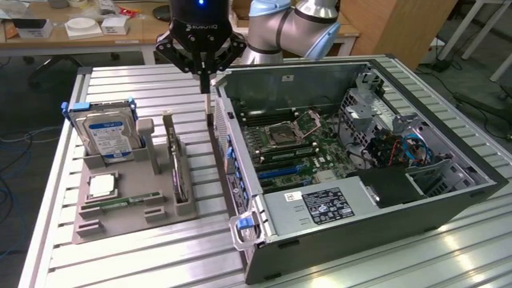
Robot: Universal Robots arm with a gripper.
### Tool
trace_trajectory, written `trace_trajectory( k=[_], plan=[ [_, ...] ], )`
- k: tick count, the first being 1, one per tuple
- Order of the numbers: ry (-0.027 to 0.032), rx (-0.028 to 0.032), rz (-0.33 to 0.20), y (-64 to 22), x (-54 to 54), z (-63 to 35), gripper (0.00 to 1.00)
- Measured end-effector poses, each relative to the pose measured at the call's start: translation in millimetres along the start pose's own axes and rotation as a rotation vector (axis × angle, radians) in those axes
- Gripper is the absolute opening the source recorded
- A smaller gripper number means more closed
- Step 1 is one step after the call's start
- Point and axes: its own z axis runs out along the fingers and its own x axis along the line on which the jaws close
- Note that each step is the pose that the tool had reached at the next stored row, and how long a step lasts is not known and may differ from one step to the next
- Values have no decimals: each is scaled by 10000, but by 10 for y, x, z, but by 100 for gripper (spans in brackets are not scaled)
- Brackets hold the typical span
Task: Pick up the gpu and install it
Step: 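Reach for the gpu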
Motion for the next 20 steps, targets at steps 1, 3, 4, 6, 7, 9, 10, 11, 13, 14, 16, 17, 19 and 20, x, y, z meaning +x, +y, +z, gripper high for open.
trace_trajectory(
  k=[1, 3, 4, 6, 7, 9, 10, 11, 13, 14, 16, 17, 19, 20],
  plan=[
    [0, 0, 1, -1, 13, -1, 10],
    [0, 0, 0, -3, 42, -1, 10],
    [0, 0, 0, -4, 56, -1, 10],
    [1, 0, 0, -7, 81, -2, 10],
    [0, 0, -1, -8, 92, -2, 10],
    [0, -1, -1, -11, 117, -3, 10],
    [0, -1, 0, -12, 130, -3, 10],
    [0, 0, -1, -13, 145, -4, 10],
    [0, 0, -1, -16, 178, -5, 10],
    [1, 0, 0, -17, 198, -5, 10],
    [0, 0, 0, -20, 236, -6, 10],
    [0, 0, 0, -21, 251, -6, 10],
    [0, 0, 0, -23, 282, -7, 10],
    [0, 0, 0, -25, 297, -7, 10]
  ],
)
